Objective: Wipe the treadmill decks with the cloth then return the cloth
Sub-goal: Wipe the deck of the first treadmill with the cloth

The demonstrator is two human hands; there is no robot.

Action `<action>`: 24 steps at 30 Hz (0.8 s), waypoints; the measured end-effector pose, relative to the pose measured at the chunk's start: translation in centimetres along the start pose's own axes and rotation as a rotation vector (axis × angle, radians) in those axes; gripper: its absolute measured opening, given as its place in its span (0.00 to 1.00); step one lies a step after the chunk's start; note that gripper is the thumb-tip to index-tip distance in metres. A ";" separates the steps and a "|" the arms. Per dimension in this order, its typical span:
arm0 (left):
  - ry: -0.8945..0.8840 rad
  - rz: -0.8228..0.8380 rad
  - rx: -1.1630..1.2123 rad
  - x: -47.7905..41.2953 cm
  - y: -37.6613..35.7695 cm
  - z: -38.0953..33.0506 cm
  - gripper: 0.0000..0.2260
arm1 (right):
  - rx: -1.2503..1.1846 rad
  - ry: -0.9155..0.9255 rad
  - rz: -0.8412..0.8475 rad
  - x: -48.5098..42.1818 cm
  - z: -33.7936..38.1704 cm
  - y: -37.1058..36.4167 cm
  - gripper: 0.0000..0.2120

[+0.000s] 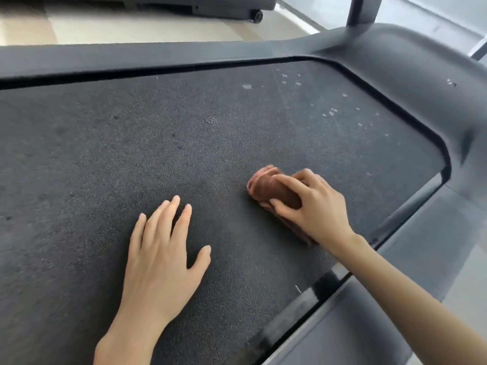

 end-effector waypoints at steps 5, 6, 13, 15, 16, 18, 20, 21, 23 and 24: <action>0.007 0.001 -0.001 0.0 -0.1 0.0 0.33 | 0.121 -0.395 0.046 -4.7 -4.4 -0.9 0.22; 0.009 0.002 -0.001 0.0 -0.1 0.0 0.33 | 0.129 -0.399 0.050 -5.0 -3.8 -1.1 0.22; -0.007 0.008 0.003 -0.1 -0.1 -0.1 0.35 | -0.009 0.059 -0.061 2.1 5.7 -0.3 0.20; -0.014 0.008 0.010 -0.1 -0.1 0.0 0.35 | -0.106 0.199 -0.031 4.5 5.7 0.5 0.20; -0.017 0.007 0.017 -0.1 -0.1 0.1 0.35 | -0.126 0.235 -0.010 5.4 4.9 0.8 0.20; -0.017 -0.001 0.030 0.2 -0.1 0.0 0.35 | -0.102 0.185 0.002 6.3 1.9 1.7 0.20; -0.020 -0.012 0.035 0.4 0.0 0.0 0.34 | -0.025 -0.018 -0.005 5.7 -1.8 2.3 0.19; -0.021 -0.019 0.041 0.4 0.0 -0.1 0.34 | 0.019 -0.151 0.013 5.0 -3.8 2.6 0.19; -0.008 -0.029 0.054 0.5 0.0 -0.3 0.32 | 0.078 -0.387 0.060 3.4 -6.9 2.7 0.20; 0.010 -0.033 0.066 0.4 0.1 -0.5 0.31 | 0.089 -0.472 0.064 2.7 -7.7 2.6 0.21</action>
Point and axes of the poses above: each hand's wrist, its own x-axis away from the middle knuckle, its own y-axis out of the back of the hand, z = x × y, the point moved 1 cm from there along -x, towards the middle knuckle, and after that the axes turned 1 degree about -z, right-handed, at the moved point
